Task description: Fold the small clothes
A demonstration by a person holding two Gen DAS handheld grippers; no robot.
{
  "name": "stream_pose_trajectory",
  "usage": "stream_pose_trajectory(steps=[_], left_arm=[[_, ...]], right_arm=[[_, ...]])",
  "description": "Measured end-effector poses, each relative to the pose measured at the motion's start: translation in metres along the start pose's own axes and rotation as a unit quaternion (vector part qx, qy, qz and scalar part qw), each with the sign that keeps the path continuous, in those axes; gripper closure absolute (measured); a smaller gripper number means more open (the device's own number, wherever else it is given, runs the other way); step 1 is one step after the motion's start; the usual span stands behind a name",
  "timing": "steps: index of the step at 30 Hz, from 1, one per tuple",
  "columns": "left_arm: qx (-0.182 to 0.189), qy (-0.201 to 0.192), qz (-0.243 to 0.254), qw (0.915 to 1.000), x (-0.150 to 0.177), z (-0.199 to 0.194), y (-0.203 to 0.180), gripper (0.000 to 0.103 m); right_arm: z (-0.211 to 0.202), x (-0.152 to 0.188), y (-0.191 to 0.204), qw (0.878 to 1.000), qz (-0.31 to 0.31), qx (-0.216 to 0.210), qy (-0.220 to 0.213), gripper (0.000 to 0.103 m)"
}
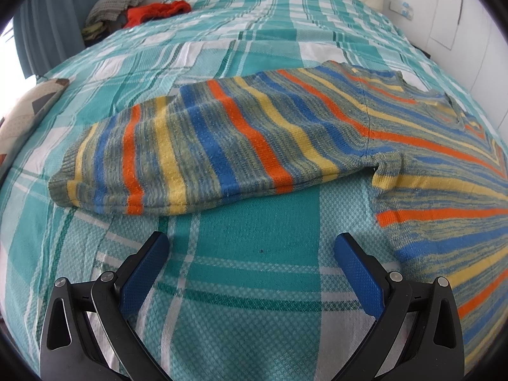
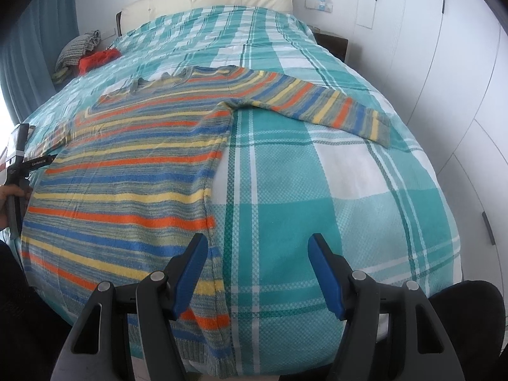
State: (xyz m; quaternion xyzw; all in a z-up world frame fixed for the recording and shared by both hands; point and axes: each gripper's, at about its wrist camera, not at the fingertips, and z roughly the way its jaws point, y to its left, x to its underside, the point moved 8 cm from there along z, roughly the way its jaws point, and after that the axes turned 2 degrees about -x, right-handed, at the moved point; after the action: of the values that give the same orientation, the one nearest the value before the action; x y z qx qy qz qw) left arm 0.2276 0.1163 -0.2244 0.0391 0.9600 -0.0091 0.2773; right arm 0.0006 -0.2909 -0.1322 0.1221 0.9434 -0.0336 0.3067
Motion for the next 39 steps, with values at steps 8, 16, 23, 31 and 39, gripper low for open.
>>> stream_pose_trajectory(steps=[8,16,23,31,39], left_arm=[[0.166,-0.03,0.057,0.9839,-0.077,-0.082,-0.044,0.003],[0.189,0.024,0.188,0.9636,-0.182,0.006,-0.127,0.004],[0.16,0.085,0.237,0.9545,-0.176,0.075,-0.14,0.004],[0.152,0.104,0.241,0.953,-0.169,0.092,-0.141,0.036],[0.077,-0.016,0.238,0.9681,-0.195,0.063,-0.144,0.097]], right_arm=[[0.011,-0.106,-0.021,0.997,-0.035,-0.069,-0.024,0.031],[0.116,-0.275,0.03,0.973,-0.161,-0.164,-0.017,0.03],[0.227,-0.32,0.049,0.96,-0.165,-0.207,0.09,0.03],[0.295,-0.304,0.073,0.947,-0.213,-0.195,0.141,0.067],[0.255,-0.326,0.078,0.955,-0.282,-0.078,0.053,0.098]])
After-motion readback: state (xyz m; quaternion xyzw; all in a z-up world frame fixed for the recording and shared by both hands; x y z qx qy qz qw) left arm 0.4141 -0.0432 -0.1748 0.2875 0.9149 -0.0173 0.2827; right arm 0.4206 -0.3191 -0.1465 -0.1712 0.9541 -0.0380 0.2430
